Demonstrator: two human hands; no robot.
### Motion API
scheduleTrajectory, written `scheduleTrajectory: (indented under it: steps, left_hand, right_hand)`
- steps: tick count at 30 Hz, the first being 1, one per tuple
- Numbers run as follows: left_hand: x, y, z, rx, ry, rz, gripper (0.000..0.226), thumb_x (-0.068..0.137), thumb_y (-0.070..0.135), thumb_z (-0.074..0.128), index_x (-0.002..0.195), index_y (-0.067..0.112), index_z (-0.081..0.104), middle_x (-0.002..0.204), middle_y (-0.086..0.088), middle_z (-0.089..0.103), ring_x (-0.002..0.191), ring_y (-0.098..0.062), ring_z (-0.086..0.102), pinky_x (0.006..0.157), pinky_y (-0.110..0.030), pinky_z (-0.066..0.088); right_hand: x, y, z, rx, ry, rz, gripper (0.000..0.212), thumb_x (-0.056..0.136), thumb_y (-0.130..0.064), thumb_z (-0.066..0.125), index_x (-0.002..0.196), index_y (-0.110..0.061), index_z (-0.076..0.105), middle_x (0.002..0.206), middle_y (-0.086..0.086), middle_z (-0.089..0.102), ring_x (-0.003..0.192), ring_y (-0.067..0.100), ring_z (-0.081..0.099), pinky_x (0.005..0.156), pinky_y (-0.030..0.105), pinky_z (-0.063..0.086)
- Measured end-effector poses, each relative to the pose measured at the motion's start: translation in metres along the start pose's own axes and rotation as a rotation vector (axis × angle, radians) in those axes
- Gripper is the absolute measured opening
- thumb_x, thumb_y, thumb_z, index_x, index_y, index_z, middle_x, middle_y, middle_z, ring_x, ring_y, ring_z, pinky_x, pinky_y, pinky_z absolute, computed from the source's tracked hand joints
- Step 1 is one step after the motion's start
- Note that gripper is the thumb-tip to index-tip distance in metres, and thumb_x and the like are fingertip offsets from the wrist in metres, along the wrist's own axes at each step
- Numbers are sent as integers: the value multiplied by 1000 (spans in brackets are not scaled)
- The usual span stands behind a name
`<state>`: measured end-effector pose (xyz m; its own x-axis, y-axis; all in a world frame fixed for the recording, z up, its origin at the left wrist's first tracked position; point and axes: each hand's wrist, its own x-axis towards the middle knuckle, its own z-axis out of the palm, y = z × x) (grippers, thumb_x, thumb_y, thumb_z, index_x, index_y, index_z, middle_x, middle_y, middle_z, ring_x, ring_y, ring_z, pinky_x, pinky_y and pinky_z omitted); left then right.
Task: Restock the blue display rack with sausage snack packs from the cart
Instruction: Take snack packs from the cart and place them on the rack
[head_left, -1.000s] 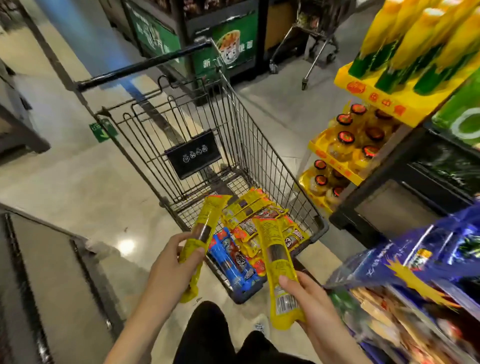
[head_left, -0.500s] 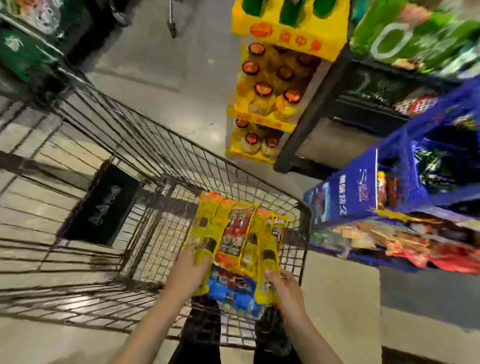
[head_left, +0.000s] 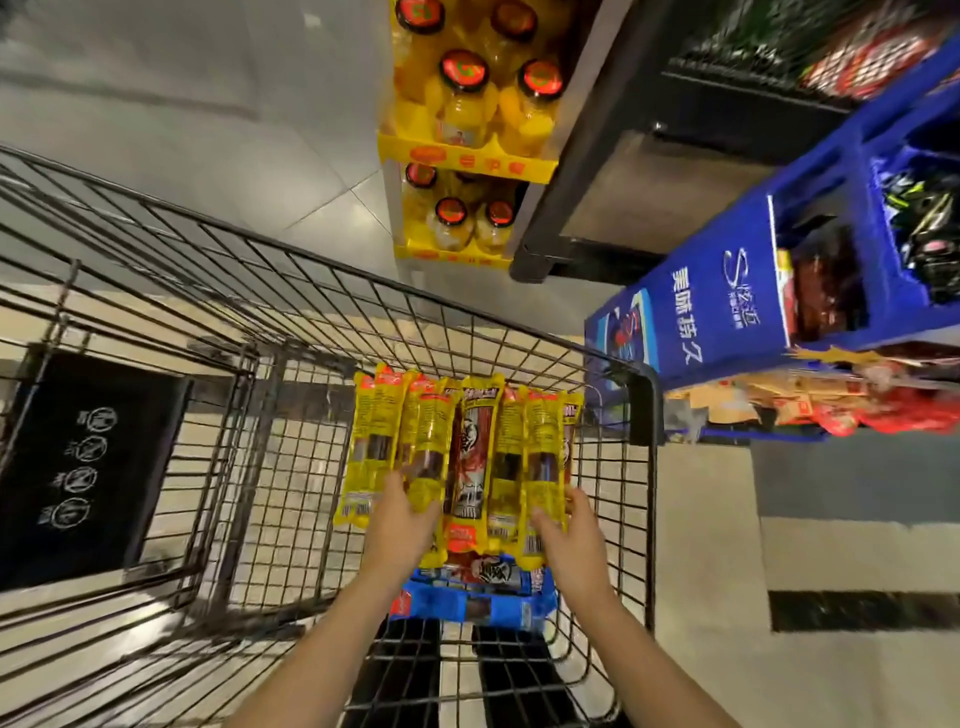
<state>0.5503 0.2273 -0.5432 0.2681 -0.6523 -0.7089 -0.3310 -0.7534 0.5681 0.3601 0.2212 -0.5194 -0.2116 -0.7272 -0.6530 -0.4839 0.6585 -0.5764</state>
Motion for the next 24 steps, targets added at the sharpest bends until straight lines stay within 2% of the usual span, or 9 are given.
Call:
scheduleTrajectory:
  steps: [3, 5, 8, 10, 11, 14, 18, 21, 24]
  left_hand:
    - [9, -10, 4, 110, 7, 31, 58, 85, 31, 66, 132, 16, 36, 100, -6, 65, 66, -16, 62, 55, -32, 54]
    - [12, -11, 5, 154, 19, 61, 58, 85, 32, 65, 133, 15, 38, 98, -4, 62, 62, -15, 59, 57, -32, 52]
    - [16, -9, 5, 262, 26, 106, 58, 86, 38, 63, 135, 15, 42, 122, -8, 47, 76, -18, 63, 73, -32, 55]
    - [21, -9, 7, 322, 34, 121, 62, 86, 41, 62, 138, 17, 40, 128, -9, 42, 84, -20, 63, 80, -30, 53]
    - [23, -9, 9, 341, 39, 122, 62, 85, 41, 62, 139, 18, 39, 130, -10, 43, 88, -21, 63, 82, -31, 52]
    - [28, -8, 10, 371, 13, 87, 68, 86, 40, 62, 144, 22, 31, 135, -14, 40, 104, -28, 60, 89, -38, 51]
    - [29, -12, 4, 395, -43, 95, 79, 88, 40, 60, 150, 18, 16, 129, -11, 48, 111, -26, 55, 90, -39, 49]
    - [22, -8, -12, 424, -45, 123, 76, 89, 37, 59, 149, 11, 20, 119, -9, 54, 98, -21, 58, 83, -35, 50]
    - [3, 8, -33, 500, -85, 157, 69, 91, 38, 56, 146, 9, 27, 136, -12, 49, 117, -26, 52, 96, -39, 44]
  right_hand:
    - [8, 10, 6, -142, 51, -27, 48, 91, -27, 61, 135, -19, 44, 122, 0, 50, 109, 13, 52, 98, 35, 46]
    - [10, 17, 11, -166, 78, -34, 51, 91, -27, 60, 138, -19, 41, 125, -2, 54, 111, 15, 55, 97, 38, 48]
    - [11, 23, 17, -192, 148, -19, 48, 91, -27, 60, 134, -21, 40, 118, -10, 57, 100, 14, 62, 81, 35, 55]
    - [15, 24, 21, -253, 189, -14, 38, 93, -23, 56, 129, -17, 46, 113, -11, 49, 87, 9, 61, 69, 26, 55]
    - [17, 24, 23, -283, 209, -7, 33, 94, -22, 55, 126, -16, 48, 112, -8, 47, 84, 9, 60, 68, 28, 56]
    - [23, 20, 26, -340, 229, 24, 32, 92, -21, 55, 124, -16, 49, 117, 0, 50, 95, 17, 59, 78, 39, 55]
    - [22, 14, 25, -390, 224, 35, 38, 93, -23, 52, 130, -12, 47, 121, 5, 52, 107, 21, 56, 87, 37, 51]
    - [10, 6, 19, -411, 201, -22, 45, 95, -26, 49, 136, -9, 44, 130, 8, 50, 117, 22, 52, 97, 37, 46]
    - [-14, -11, 3, -384, 93, -124, 48, 97, -31, 46, 140, -12, 39, 139, 5, 45, 124, 20, 48, 104, 36, 42]
